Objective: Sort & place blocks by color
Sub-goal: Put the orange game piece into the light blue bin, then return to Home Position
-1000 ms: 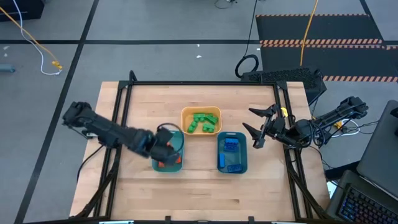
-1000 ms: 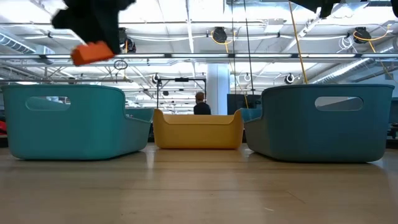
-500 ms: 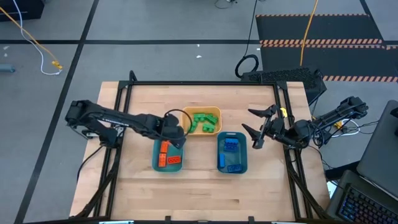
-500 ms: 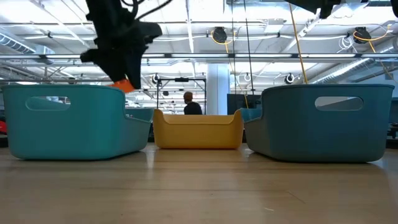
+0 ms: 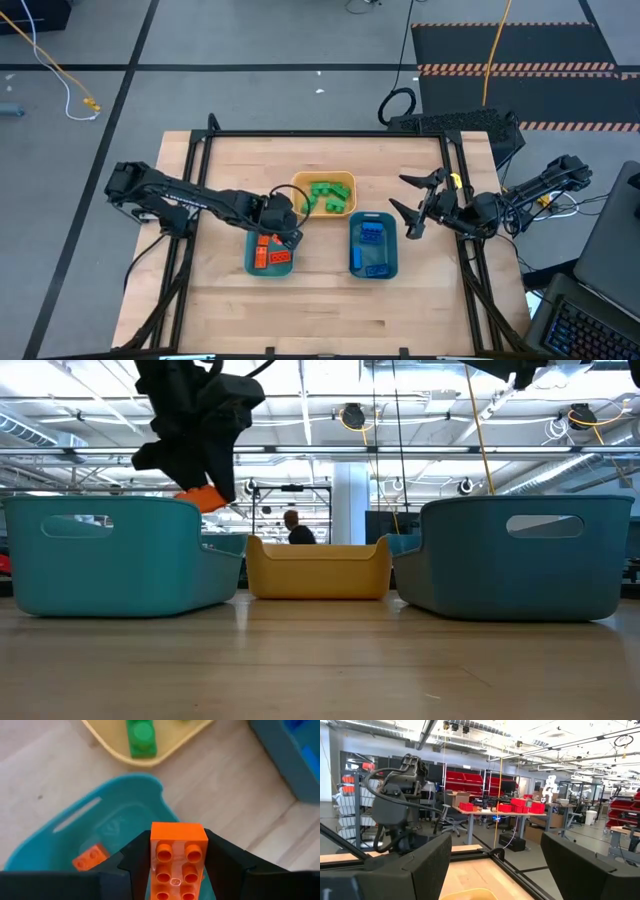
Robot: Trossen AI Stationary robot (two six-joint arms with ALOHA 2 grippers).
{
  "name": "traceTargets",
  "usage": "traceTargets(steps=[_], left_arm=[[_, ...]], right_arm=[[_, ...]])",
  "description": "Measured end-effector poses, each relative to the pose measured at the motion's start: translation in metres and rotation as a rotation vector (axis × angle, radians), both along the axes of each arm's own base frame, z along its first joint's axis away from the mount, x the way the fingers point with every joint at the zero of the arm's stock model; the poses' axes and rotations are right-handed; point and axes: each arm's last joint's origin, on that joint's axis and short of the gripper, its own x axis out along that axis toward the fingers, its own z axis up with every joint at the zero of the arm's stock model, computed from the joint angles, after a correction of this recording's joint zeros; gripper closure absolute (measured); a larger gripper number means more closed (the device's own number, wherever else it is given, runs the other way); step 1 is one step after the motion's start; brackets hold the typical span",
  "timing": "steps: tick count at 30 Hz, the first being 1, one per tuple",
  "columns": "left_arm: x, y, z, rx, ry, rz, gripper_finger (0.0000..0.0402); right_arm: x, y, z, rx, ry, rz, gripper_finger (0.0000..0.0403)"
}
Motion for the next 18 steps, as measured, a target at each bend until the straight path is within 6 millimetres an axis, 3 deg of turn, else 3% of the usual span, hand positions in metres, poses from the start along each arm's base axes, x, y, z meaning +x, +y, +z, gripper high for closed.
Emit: traceTargets(steps=[10, 18], left_arm=[[-0.006, 0.000, -0.002, 0.023, 0.067, -0.012, 0.0158], [0.000, 0.004, 0.016, 0.183, -0.085, -0.115, 0.0132]], right_arm=[[0.000, 0.000, 0.000, -0.001, 0.003, 0.000, 0.0103], [0.001, 0.001, -0.005, -0.010, 0.051, 0.004, 0.0103]])
